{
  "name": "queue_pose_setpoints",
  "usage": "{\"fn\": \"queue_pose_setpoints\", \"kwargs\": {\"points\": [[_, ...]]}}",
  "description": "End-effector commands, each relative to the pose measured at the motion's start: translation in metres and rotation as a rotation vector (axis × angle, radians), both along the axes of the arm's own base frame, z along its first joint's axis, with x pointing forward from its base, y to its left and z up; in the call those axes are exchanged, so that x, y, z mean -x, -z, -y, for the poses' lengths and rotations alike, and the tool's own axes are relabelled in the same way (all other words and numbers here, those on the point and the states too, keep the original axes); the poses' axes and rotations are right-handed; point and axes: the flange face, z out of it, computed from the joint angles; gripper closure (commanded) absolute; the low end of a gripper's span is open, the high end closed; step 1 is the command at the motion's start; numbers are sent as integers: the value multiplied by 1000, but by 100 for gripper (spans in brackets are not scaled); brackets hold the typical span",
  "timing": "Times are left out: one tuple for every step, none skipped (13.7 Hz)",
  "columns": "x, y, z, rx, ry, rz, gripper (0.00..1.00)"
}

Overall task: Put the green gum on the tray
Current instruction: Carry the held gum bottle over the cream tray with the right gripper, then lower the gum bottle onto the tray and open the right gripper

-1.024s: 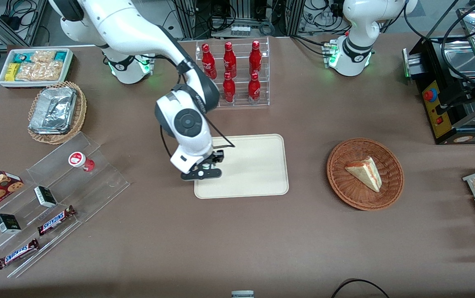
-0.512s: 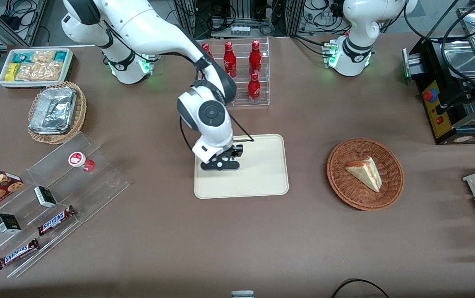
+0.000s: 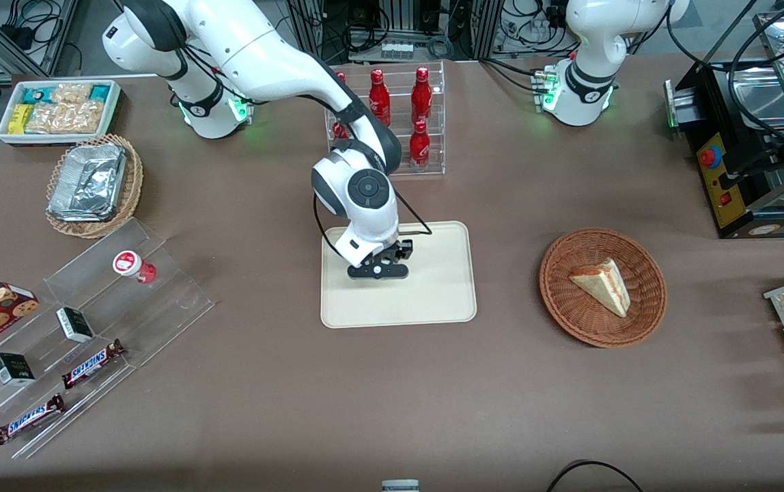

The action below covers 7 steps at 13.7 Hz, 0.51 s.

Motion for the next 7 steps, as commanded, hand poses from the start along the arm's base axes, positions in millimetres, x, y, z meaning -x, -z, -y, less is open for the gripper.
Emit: {"fn": "queue_pose_setpoints", "kwargs": {"points": [[-3,1,-9,-19,10,11,84],[-2,4,-9,-16,10,8,36],[-2,6,-8,-14,9,7,0],[-2,6,-8,-9,1,12,0],[-1,7,-10,-9,-9,16,0],[-2,4,-11,-19,-14,27,0],[-2,4,-11,-22,-17,31,0]]}}
